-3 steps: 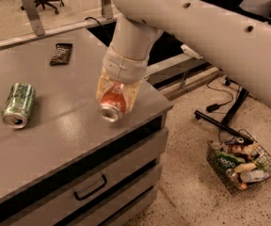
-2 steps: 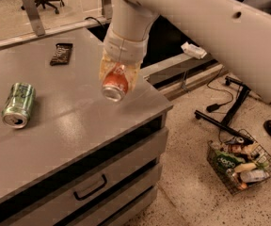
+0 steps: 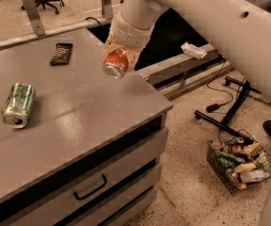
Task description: Move coke can near rxbar chocolate
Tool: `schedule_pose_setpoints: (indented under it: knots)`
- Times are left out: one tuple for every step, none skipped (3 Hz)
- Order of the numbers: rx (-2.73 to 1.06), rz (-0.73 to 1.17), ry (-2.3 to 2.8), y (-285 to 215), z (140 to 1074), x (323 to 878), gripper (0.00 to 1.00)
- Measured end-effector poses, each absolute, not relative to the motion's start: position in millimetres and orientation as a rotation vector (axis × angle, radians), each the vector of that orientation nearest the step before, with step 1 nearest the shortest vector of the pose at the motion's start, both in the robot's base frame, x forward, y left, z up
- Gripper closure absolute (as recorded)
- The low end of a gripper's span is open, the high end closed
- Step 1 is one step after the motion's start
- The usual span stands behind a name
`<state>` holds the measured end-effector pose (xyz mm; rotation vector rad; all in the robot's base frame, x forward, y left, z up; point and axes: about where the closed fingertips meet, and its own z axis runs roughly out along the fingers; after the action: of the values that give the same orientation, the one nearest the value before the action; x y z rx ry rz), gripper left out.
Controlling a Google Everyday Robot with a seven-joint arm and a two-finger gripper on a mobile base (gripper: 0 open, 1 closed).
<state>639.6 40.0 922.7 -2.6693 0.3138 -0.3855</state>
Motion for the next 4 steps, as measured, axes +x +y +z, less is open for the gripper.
schedule_pose_setpoints:
  knots:
    - [-2.636,-0.423,0.316,44.5,927.2,647.4,1.00]
    - [-2.611,-0.417,0.279,49.3,922.6,651.6,1.00]
    - [-2.511,-0.434,0.175,75.5,921.1,680.9,1.00]
    - [-2.413,-0.461,0.086,105.6,924.7,715.5,1.00]
